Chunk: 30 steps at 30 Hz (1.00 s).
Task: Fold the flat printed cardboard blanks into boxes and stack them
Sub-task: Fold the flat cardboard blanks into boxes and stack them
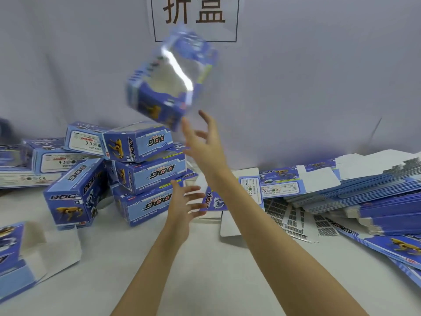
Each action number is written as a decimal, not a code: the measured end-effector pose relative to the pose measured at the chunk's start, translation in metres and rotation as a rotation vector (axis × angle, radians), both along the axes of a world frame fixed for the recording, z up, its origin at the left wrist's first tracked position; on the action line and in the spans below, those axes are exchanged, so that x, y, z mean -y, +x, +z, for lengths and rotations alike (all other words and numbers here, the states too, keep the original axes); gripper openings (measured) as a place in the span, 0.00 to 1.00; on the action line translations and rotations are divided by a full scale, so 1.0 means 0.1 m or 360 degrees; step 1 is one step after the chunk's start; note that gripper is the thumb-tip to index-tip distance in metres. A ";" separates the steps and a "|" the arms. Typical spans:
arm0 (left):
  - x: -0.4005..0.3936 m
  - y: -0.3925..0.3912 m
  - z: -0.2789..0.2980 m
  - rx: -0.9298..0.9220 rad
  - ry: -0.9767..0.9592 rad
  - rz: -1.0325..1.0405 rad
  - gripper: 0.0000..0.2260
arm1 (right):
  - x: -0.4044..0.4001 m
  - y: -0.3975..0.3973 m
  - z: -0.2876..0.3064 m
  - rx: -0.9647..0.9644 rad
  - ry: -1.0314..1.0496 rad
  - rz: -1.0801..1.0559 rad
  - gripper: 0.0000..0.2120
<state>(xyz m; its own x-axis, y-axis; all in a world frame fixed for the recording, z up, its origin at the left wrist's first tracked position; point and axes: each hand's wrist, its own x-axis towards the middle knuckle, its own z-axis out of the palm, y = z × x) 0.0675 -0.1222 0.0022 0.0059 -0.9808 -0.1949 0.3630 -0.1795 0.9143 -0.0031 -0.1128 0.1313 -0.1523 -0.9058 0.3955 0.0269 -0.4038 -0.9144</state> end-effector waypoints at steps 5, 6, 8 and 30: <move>0.02 0.04 -0.03 0.0025 0.0062 0.0061 0.31 | 0.19 -0.24 -0.35 -0.0972 0.0185 -0.0125 0.30; 0.02 0.04 -0.02 0.0017 0.0082 0.0090 0.30 | 0.21 -0.38 -0.50 -0.1275 0.0277 -0.0204 0.32; 0.03 0.03 0.00 0.0013 0.0093 0.0118 0.28 | 0.22 -0.72 -0.86 -0.1907 0.0590 -0.0288 0.37; 0.03 -0.06 -0.10 0.0783 -0.0387 0.0012 0.06 | -0.22 -1.21 -1.44 -0.2725 0.0382 -0.0959 0.17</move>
